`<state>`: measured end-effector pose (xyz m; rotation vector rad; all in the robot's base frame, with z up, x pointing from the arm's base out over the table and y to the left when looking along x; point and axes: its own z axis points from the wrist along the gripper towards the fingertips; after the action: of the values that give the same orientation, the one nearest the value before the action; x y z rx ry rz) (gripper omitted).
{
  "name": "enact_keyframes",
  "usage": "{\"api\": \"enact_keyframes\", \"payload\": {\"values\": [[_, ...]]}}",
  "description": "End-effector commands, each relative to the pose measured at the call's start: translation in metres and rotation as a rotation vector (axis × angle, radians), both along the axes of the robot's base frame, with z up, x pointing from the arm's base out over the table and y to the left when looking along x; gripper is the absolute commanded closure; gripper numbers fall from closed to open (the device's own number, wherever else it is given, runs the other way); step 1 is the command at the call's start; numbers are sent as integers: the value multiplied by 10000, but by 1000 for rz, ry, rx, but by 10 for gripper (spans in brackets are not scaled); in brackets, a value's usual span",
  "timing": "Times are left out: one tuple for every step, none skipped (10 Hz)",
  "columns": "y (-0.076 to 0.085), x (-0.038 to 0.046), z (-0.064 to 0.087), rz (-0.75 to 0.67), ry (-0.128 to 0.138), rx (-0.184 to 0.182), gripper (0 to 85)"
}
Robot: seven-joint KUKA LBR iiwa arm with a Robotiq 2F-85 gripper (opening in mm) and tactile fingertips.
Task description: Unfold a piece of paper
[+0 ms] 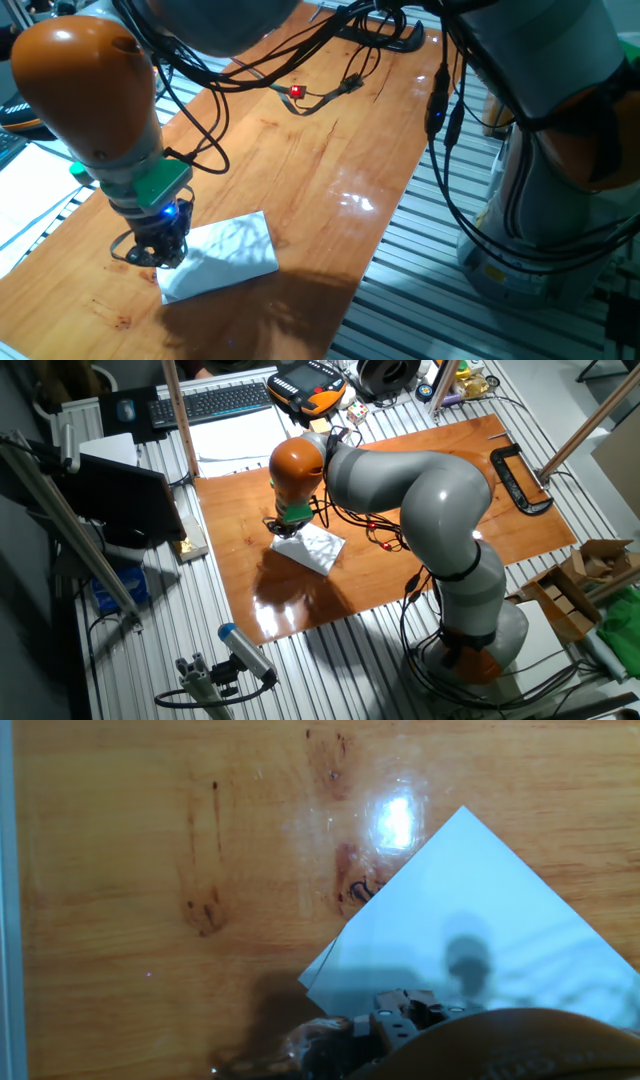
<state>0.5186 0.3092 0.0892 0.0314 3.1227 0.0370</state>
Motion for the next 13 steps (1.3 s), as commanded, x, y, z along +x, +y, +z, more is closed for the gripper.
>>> {"api": "enact_keyframes", "payload": {"values": [[-1, 0, 1, -7, -6, 10, 830], [-1, 0, 1, 0, -8, 9, 830], [-1, 0, 1, 24, -2, 14, 830], [-1, 0, 1, 50, -1, 11, 830], [-1, 0, 1, 42, -4, 8, 830], [-1, 0, 1, 34, -16, -3, 830], [-1, 0, 1, 34, -21, -8, 830], [-1, 0, 1, 23, -20, -7, 830], [-1, 0, 1, 5, -19, -2, 830], [9, -2, 0, -17, -21, 17, 830], [26, 1, -11, -20, -16, 38, 800], [51, 7, -29, -23, -17, 40, 737], [91, 14, -43, -31, -23, 37, 670]]}}
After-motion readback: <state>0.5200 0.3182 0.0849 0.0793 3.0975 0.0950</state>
